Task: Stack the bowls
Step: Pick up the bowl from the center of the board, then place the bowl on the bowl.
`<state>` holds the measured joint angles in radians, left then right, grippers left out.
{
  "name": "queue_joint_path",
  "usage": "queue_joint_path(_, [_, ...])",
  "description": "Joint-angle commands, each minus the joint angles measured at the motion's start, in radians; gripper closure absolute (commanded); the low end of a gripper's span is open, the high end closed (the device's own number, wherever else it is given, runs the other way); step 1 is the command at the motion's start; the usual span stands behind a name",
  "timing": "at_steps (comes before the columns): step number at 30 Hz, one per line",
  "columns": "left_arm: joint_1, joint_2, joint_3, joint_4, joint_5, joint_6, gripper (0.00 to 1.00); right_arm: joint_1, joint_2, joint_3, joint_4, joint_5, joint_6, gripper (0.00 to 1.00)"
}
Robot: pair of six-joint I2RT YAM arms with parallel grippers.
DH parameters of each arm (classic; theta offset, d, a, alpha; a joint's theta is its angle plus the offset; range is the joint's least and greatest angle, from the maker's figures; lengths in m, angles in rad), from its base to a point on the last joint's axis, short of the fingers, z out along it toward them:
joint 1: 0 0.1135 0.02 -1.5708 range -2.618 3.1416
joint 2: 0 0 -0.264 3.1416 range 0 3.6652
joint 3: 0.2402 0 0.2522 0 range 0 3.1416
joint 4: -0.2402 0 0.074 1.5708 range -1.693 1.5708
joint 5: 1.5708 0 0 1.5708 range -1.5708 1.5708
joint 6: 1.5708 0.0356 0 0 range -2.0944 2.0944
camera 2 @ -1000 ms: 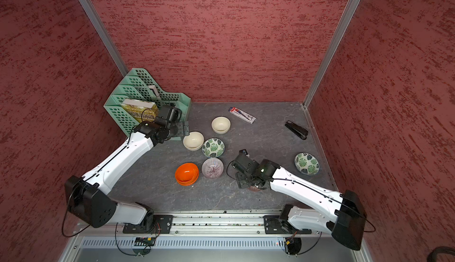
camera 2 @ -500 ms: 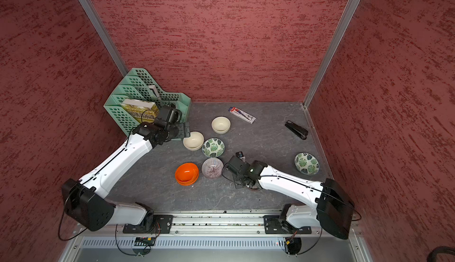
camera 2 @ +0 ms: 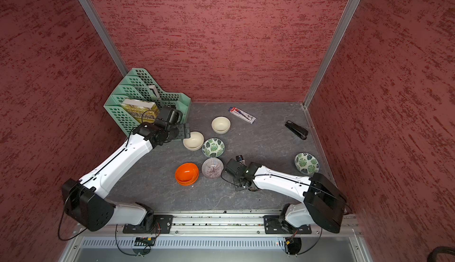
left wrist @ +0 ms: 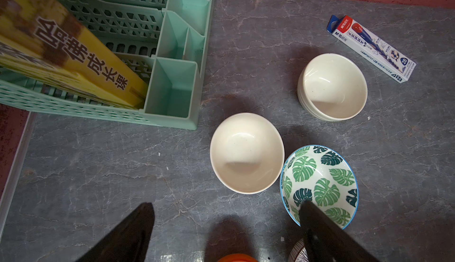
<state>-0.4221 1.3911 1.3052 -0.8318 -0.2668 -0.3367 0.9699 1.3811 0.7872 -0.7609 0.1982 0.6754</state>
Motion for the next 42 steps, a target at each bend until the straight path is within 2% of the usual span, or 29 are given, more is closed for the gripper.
queue_joint_path(1, [-0.006, -0.020, 0.000, -0.009, -0.004, -0.003, 0.05, 0.008, 0.006, 0.005, 0.023, 0.033, 0.004, 0.90])
queue_joint_path(4, [-0.006, -0.025, 0.004, -0.011, -0.006, -0.004, 0.05, 0.009, 0.019, 0.038, 0.004, 0.047, -0.010, 1.00])
queue_joint_path(9, [-0.005, -0.035, 0.012, -0.021, -0.012, -0.001, 0.05, 0.026, 0.034, 0.163, -0.072, 0.098, -0.051, 1.00])
queue_joint_path(13, [-0.001, -0.036, 0.012, -0.034, -0.018, -0.006, 0.05, 0.069, 0.068, 0.342, -0.154, 0.173, -0.115, 1.00])
queue_joint_path(16, [0.038, -0.039, -0.003, -0.037, 0.008, -0.028, 0.05, 0.107, 0.143, 0.483, -0.185, 0.206, -0.179, 1.00])
queue_joint_path(21, [0.098, -0.068, -0.032, -0.034, 0.039, -0.046, 0.05, 0.149, 0.231, 0.621, -0.174, 0.197, -0.254, 1.00])
queue_joint_path(30, [0.213, -0.093, -0.049, -0.044, 0.098, -0.077, 0.04, 0.188, 0.360, 0.680, -0.084, 0.122, -0.294, 1.00])
queue_joint_path(42, [0.218, -0.110, -0.072, -0.038, 0.104, -0.078, 0.04, 0.213, 0.447, 0.717, -0.037, 0.083, -0.306, 1.00])
